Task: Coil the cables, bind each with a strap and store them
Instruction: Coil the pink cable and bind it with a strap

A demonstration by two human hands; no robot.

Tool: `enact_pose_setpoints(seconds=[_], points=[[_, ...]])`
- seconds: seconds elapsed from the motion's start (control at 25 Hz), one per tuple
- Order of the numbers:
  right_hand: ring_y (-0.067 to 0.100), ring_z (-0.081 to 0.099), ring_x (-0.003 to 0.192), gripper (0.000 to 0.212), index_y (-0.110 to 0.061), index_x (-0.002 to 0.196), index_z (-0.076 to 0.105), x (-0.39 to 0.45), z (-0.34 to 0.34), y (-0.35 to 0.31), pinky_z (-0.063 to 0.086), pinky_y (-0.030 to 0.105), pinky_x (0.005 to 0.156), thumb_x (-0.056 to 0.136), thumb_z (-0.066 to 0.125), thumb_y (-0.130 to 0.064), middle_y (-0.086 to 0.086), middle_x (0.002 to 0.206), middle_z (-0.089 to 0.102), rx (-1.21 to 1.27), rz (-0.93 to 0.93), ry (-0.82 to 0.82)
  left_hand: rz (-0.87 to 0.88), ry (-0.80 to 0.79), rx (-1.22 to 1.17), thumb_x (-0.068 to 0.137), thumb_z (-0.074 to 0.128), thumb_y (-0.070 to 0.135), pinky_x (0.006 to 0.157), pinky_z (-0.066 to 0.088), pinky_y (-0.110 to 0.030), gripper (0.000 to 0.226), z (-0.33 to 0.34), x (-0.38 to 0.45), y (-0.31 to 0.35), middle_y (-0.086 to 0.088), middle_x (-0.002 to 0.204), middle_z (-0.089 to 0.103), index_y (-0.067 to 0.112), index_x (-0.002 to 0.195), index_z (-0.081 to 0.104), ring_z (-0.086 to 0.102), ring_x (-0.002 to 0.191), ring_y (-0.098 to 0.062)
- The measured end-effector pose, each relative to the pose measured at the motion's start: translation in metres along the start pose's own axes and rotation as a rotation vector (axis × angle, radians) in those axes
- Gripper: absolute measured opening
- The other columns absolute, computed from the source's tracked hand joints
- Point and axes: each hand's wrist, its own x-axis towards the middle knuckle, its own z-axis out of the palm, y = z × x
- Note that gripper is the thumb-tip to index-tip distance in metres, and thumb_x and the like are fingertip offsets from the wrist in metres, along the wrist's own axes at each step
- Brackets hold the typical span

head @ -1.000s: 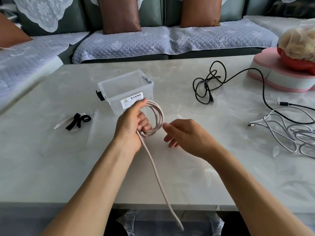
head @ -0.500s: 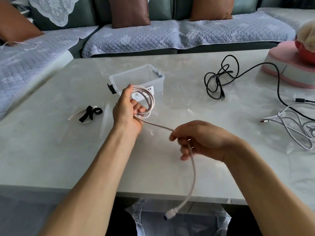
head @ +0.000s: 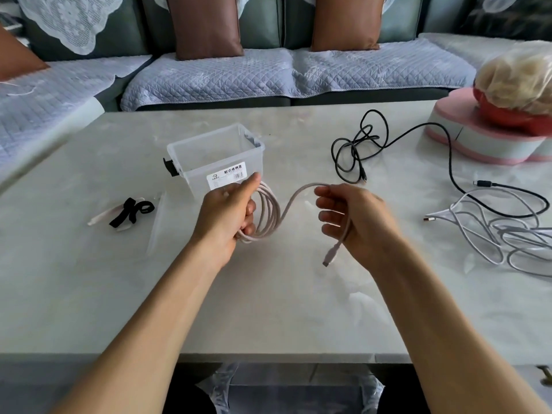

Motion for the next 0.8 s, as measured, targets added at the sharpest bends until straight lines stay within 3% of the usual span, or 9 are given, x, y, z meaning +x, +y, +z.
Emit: enact_pose_setpoints(seconds=[0.16, 0.32, 0.4, 0.48, 0.56, 0.64, 0.8], points=[[0.016, 0.054, 0.052, 0.033, -0.002, 0.097, 0.07, -0.001, 0.009, 0.004, 0.043, 0.026, 0.046, 0.098, 0.042, -0.019, 0.006, 0.076, 0.067, -0.113, -0.028, 0.009, 0.113, -0.049, 0.242, 0.091, 0.064, 0.041, 0.044, 0.031, -0.022, 0.046, 0.012, -0.005, -0.011, -0.006, 0.054, 0.049, 0.019, 0.054, 0.049, 0.037, 0.038, -0.017], [0.015, 0.057, 0.061, 0.032, -0.004, 0.094, 0.071, -0.006, 0.015, 0.007, 0.052, 0.035, 0.058, 0.094, 0.044, -0.02, 0.004, 0.074, 0.064, -0.309, -0.125, -0.073, 0.138, -0.122, 0.298, 0.098, 0.054, 0.041, 0.042, 0.034, -0.023, 0.044, 0.02, -0.009, -0.02, -0.006, 0.049, 0.052, 0.013, 0.064, 0.058, 0.046, 0.041, -0.018], [0.011, 0.047, 0.057, 0.031, -0.009, 0.076, 0.07, -0.006, 0.014, 0.01, 0.047, 0.035, 0.058, 0.09, 0.05, -0.027, 0.001, 0.061, 0.053, -0.677, -0.336, -0.056, 0.108, -0.138, 0.245, 0.1, 0.052, 0.039, 0.045, 0.035, -0.024, 0.041, 0.022, -0.008, -0.023, -0.007, 0.055, 0.058, 0.014, 0.069, 0.064, 0.049, 0.046, -0.018], [0.015, 0.038, 0.053, 0.027, -0.015, 0.069, 0.072, -0.006, 0.014, 0.014, 0.034, 0.024, 0.05, 0.089, 0.059, -0.028, 0.006, 0.056, 0.047, -0.896, -0.537, -0.042, 0.052, -0.156, 0.154, 0.1, 0.052, 0.037, 0.052, 0.036, -0.027, 0.037, 0.023, -0.007, -0.024, -0.007, 0.062, 0.061, 0.017, 0.073, 0.068, 0.051, 0.051, -0.019], [0.018, 0.047, 0.058, 0.019, -0.016, 0.076, 0.076, -0.004, 0.013, 0.02, 0.037, 0.025, 0.052, 0.087, 0.067, -0.03, 0.007, 0.062, 0.053, -0.943, -0.729, 0.017, -0.021, -0.16, 0.042, 0.1, 0.052, 0.034, 0.056, 0.035, -0.03, 0.037, 0.024, -0.008, -0.022, -0.004, 0.061, 0.06, 0.014, 0.073, 0.067, 0.051, 0.052, -0.018], [0.018, 0.051, 0.057, 0.022, -0.015, 0.071, 0.075, -0.001, 0.015, 0.029, 0.042, 0.035, 0.055, 0.084, 0.07, -0.033, 0.003, 0.066, 0.054, -1.013, -0.913, 0.035, -0.121, -0.167, -0.089, 0.099, 0.054, 0.033, 0.056, 0.038, -0.028, 0.035, 0.025, -0.01, -0.019, -0.005, 0.065, 0.062, 0.013, 0.074, 0.067, 0.055, 0.054, -0.017], [0.018, 0.045, 0.057, 0.039, -0.017, 0.073, 0.073, 0.003, 0.022, 0.039, 0.039, 0.033, 0.05, 0.084, 0.053, -0.048, -0.004, 0.07, 0.047, -1.082, -0.993, -0.092, -0.217, -0.248, -0.184, 0.088, 0.065, 0.042, 0.056, 0.039, -0.027, 0.033, 0.02, -0.011, -0.014, -0.004, 0.067, 0.059, 0.015, 0.07, 0.066, 0.054, 0.059, -0.019]])
